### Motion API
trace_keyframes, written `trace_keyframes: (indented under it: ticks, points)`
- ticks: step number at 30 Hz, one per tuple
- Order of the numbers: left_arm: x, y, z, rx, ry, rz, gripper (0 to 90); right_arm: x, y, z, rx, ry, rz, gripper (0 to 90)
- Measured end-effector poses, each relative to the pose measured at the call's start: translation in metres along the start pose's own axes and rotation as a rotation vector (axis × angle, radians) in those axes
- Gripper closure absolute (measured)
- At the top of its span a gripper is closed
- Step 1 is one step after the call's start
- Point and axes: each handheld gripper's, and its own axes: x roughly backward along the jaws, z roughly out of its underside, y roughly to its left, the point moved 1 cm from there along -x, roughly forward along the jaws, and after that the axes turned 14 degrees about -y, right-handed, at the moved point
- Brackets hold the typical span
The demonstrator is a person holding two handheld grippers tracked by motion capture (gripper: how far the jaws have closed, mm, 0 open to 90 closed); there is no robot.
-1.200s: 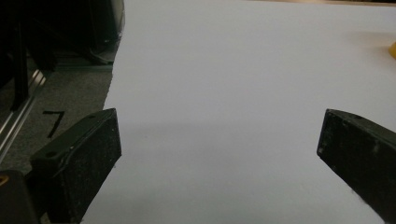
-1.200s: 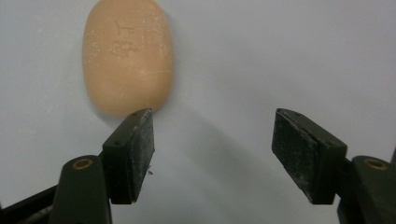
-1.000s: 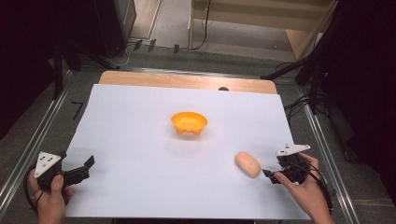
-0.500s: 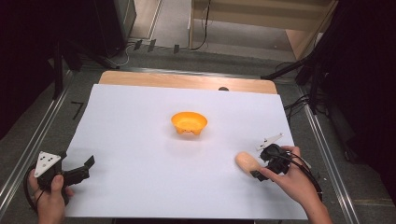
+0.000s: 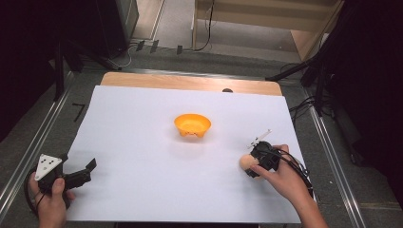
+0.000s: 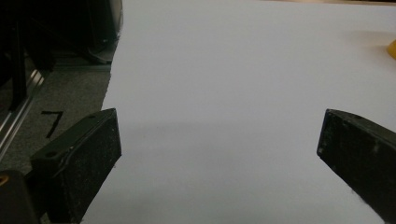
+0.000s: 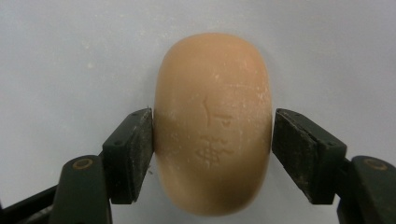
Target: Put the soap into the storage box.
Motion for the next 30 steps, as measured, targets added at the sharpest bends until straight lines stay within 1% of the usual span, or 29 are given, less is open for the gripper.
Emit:
trace_keyframes:
  ticks: [1, 2, 3, 5, 6, 8, 11, 15, 18, 19, 23, 26, 27, 29, 30]
  points:
    - [0.0, 0.0, 0.0, 0.0, -0.002, 0.0, 0.5, -0.005, 0.002, -0.002, 0.007, 0.016, 0.01, 31.6]
    - [0.0, 0.0, 0.0, 0.001, -0.002, 0.0, 0.5, -0.007, 0.002, -0.002, 0.016, 0.021, 0.014, 31.6]
    - [0.0, 0.0, 0.0, 0.001, -0.002, 0.0, 0.5, -0.009, 0.003, -0.003, 0.01, 0.028, 0.016, 32.0]
    - [0.0, 0.0, 0.0, 0.001, -0.003, -0.001, 0.5, -0.011, 0.003, -0.003, 0.015, 0.039, 0.021, 32.2]
    - [0.0, 0.0, 0.0, -0.001, -0.001, -0.001, 0.5, -0.013, 0.002, -0.002, 0.005, 0.052, 0.016, 32.1]
    - [0.0, 0.0, 0.0, -0.002, 0.0, 0.001, 0.5, -0.014, 0.0, -0.003, -0.024, 0.058, 0.002, 32.1]
    - [0.0, 0.0, 0.0, -0.006, 0.005, 0.0, 0.5, -0.015, 0.001, -0.003, -0.01, 0.066, 0.011, 32.3]
    - [0.0, 0.0, 0.0, -0.005, 0.003, 0.001, 0.5, -0.015, 0.0, -0.005, -0.015, 0.081, 0.0, 32.8]
    - [0.0, 0.0, 0.0, -0.001, 0.001, 0.0, 0.5, -0.015, 0.0, -0.006, -0.003, 0.086, -0.001, 32.9]
    - [0.0, 0.0, 0.0, -0.001, 0.001, -0.001, 0.5, -0.015, 0.0, -0.006, 0.02, 0.089, -0.011, 33.0]
    - [0.0, 0.0, 0.0, -0.003, 0.003, -0.001, 0.5, -0.012, -0.001, -0.006, 0.038, 0.081, -0.022, 33.0]
    - [0.0, 0.0, 0.0, -0.005, 0.003, -0.002, 0.5, -0.006, -0.004, -0.008, 0.053, 0.048, -0.012, 33.0]
    - [0.0, 0.0, 0.0, -0.006, 0.003, -0.003, 0.5, -0.005, -0.004, -0.009, 0.055, 0.047, -0.015, 33.0]
    - [0.0, -0.001, 0.0, -0.007, 0.005, -0.004, 0.5, -0.003, -0.005, -0.012, 0.068, 0.029, -0.032, 33.0]
    - [0.0, -0.001, 0.0, -0.007, 0.005, -0.004, 0.5, -0.003, -0.005, -0.012, 0.068, 0.029, -0.032, 33.0]
